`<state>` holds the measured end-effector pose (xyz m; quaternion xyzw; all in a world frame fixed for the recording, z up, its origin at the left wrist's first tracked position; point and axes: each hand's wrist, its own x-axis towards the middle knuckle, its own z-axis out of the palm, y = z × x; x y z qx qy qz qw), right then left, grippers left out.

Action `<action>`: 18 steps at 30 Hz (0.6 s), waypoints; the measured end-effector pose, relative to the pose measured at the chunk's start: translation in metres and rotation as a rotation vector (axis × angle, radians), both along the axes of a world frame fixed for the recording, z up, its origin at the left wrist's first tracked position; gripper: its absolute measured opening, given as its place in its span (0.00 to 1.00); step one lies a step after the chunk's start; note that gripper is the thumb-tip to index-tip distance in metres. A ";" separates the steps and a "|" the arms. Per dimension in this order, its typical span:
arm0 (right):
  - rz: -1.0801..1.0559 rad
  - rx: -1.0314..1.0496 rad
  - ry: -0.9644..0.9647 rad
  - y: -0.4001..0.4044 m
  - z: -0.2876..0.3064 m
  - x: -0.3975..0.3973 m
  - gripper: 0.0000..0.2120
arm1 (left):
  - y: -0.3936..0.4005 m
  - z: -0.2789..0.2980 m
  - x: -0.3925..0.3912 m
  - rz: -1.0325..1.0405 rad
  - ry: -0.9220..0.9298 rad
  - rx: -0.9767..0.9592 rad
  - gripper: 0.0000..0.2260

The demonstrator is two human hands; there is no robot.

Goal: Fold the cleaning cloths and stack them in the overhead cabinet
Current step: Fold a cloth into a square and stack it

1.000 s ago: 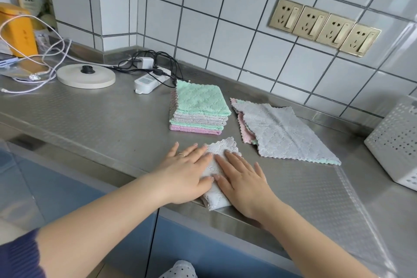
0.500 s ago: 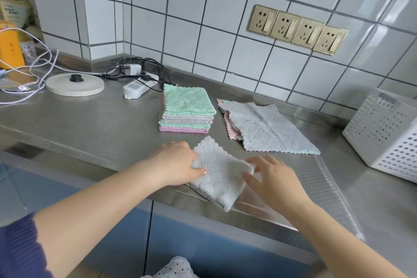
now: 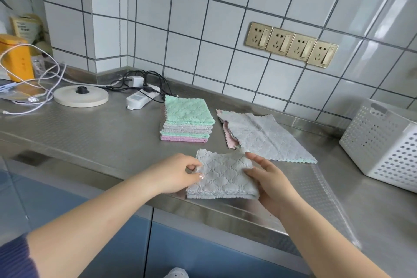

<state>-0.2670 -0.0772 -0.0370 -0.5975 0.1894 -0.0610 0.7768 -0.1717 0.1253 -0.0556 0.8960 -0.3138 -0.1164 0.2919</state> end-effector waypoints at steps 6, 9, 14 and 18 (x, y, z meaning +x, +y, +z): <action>0.076 0.154 -0.140 -0.002 0.033 0.022 0.18 | -0.005 0.005 0.013 0.068 0.526 -0.550 0.26; 0.088 0.168 -0.210 -0.004 0.047 0.038 0.18 | -0.016 0.007 0.027 0.131 0.675 -0.738 0.26; 0.135 0.062 -0.171 -0.010 0.060 0.069 0.16 | -0.017 0.027 0.064 0.068 0.553 -0.879 0.34; 0.209 -0.003 -0.095 -0.019 0.069 0.108 0.15 | -0.010 0.052 0.101 0.017 0.311 -0.759 0.33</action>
